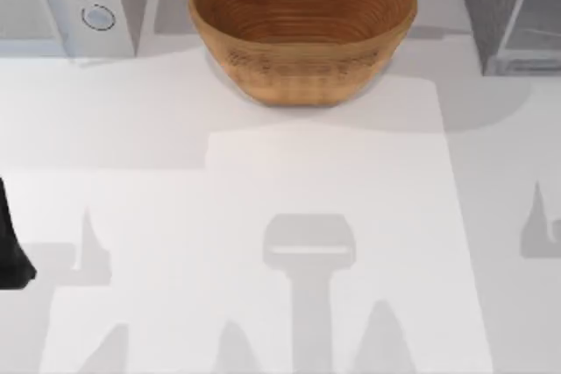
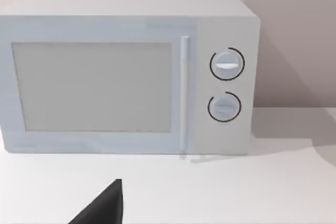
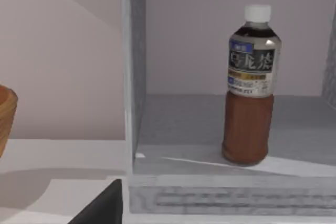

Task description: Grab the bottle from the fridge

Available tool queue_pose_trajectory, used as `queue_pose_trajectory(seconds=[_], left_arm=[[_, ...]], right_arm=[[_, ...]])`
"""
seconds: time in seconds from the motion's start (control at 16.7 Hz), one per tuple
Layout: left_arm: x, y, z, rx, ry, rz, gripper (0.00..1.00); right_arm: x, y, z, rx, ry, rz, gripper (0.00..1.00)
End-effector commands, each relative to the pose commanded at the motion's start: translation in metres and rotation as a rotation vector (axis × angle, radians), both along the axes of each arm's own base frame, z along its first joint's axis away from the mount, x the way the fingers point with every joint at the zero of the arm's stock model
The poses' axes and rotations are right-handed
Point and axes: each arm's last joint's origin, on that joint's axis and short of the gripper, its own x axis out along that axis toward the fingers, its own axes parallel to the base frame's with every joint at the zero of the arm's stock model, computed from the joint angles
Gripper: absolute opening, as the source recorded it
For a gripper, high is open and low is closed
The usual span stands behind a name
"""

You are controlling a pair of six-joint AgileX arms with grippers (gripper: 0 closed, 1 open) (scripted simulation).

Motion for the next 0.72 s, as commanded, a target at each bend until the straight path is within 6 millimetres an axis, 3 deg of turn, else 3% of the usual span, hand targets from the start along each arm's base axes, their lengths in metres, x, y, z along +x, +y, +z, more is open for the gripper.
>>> queue_pose_trajectory(seconds=[0.24, 0.48, 0.72], left_arm=[[0.000, 0.000, 0.000, 0.000, 0.000, 0.000, 1.00], [0.000, 0.000, 0.000, 0.000, 0.000, 0.000, 1.00], [0.000, 0.000, 0.000, 0.000, 0.000, 0.000, 1.00]], right_arm=[[0.030, -0.019, -0.003, 0.000, 0.024, -0.003, 1.00], [0.056, -0.043, -0.027, 0.019, 0.078, -0.001, 1.00], [0.069, -0.066, -0.051, 0.031, 0.091, 0.002, 1.00]])
